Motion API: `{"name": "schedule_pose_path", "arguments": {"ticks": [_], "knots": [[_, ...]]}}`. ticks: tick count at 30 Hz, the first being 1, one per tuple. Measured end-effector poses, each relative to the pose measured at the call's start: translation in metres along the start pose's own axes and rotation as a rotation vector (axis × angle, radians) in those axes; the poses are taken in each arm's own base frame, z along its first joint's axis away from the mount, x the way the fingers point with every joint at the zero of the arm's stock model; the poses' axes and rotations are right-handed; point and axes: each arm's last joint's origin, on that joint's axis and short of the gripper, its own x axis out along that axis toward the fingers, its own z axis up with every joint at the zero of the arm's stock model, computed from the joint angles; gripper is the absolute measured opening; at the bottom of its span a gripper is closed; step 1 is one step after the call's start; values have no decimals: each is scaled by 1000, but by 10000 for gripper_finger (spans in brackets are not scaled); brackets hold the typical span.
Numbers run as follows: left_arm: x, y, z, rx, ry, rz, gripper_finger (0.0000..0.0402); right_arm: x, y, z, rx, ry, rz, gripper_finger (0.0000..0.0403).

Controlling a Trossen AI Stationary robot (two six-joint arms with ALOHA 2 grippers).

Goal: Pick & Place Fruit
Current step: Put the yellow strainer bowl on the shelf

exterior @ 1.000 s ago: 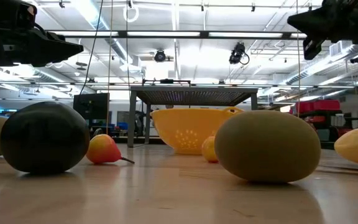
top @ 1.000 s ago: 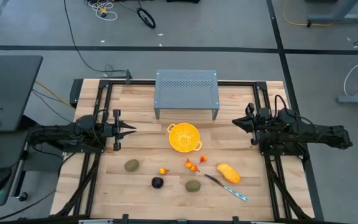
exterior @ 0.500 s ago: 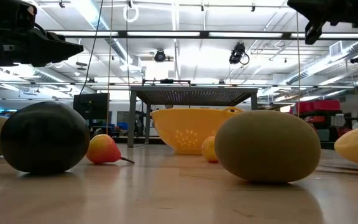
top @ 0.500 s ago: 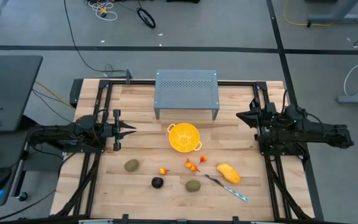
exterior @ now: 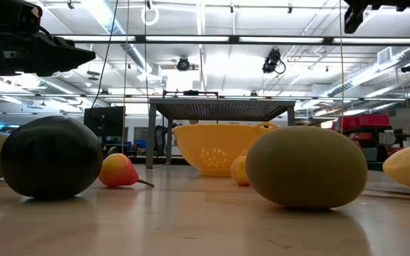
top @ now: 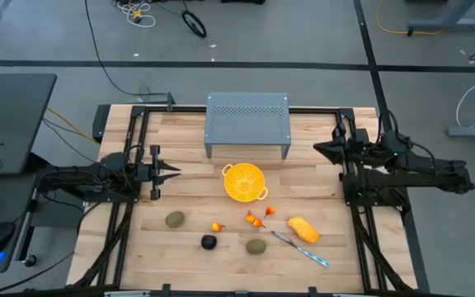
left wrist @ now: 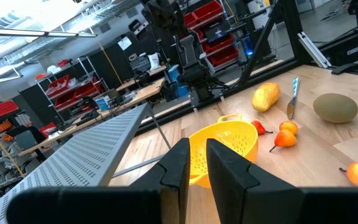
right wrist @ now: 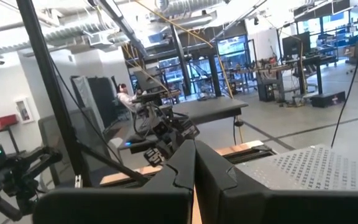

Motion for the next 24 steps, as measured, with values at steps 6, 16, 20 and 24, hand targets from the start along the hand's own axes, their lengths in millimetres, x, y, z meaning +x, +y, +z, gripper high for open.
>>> {"name": "schedule_pose_path", "arguments": {"ticks": [6,16,20,24], "knots": [[0,0,0,0,0,0,64,8,2,10,0,18,-4,6],[0,0,0,0,0,0,64,21,1,12,1,103,-48,6],[0,0,0,0,0,0,64,25,-1,3,15,176,-87,6],[0,0,0,0,0,0,64,30,-3,-5,59,242,-105,6]]}}
